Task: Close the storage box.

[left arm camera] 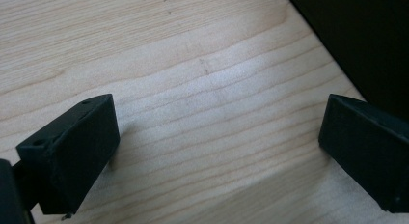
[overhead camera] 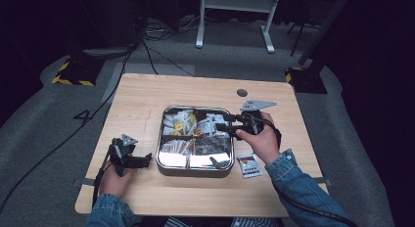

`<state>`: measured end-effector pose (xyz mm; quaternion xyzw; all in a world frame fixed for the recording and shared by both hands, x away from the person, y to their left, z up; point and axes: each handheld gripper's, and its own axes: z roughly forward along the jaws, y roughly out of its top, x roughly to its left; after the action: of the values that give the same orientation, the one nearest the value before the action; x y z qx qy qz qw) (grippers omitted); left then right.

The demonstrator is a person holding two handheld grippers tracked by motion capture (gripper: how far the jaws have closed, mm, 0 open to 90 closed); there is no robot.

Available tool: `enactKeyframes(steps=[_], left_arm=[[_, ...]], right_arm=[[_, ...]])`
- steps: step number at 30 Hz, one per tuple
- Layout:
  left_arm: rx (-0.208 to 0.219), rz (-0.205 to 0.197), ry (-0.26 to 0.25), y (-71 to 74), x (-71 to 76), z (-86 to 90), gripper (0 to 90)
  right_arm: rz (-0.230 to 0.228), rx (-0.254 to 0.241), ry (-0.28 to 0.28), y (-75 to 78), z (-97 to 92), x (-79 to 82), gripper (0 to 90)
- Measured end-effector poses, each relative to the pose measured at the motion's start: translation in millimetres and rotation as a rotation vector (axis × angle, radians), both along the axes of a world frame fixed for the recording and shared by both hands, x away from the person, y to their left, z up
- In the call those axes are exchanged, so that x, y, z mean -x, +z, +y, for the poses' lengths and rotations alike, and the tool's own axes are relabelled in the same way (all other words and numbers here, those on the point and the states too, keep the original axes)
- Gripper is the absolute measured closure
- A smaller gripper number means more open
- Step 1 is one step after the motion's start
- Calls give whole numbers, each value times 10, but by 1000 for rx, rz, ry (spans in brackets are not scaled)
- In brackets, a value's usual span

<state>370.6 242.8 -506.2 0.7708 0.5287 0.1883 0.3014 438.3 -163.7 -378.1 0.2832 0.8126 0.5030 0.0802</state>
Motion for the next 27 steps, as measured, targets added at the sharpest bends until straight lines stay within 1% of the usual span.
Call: enactKeyframes(steps=[1,4,5,6,11,16,18,21,27], left_arm=[[1,0,0,-1,1,0,10],[0,0,0,0,1,1,9],[0,0,0,0,1,0,9],[0,0,0,0,1,0,9],[0,1,0,0,-2,0,8],[-3,0,1,1,-13,-1,8],[-5,0,1,2,-16,0,7],[-1,1,2,2,-19,-3,7],[0,2,3,1,-18,-4,8]], right_arm=[[-1,-7,-2,14,-46,9,441],[-3,-7,12,36,-171,32,421],[-5,-9,12,42,-259,63,416],[-5,-9,12,42,-259,63,416],[-14,-9,-24,15,-581,165,401],[-19,3,-51,-51,-828,241,396],[-14,-2,-65,-108,-924,267,393],[-4,31,-84,-226,-1064,271,390],[14,57,-151,-485,-1340,280,378]])
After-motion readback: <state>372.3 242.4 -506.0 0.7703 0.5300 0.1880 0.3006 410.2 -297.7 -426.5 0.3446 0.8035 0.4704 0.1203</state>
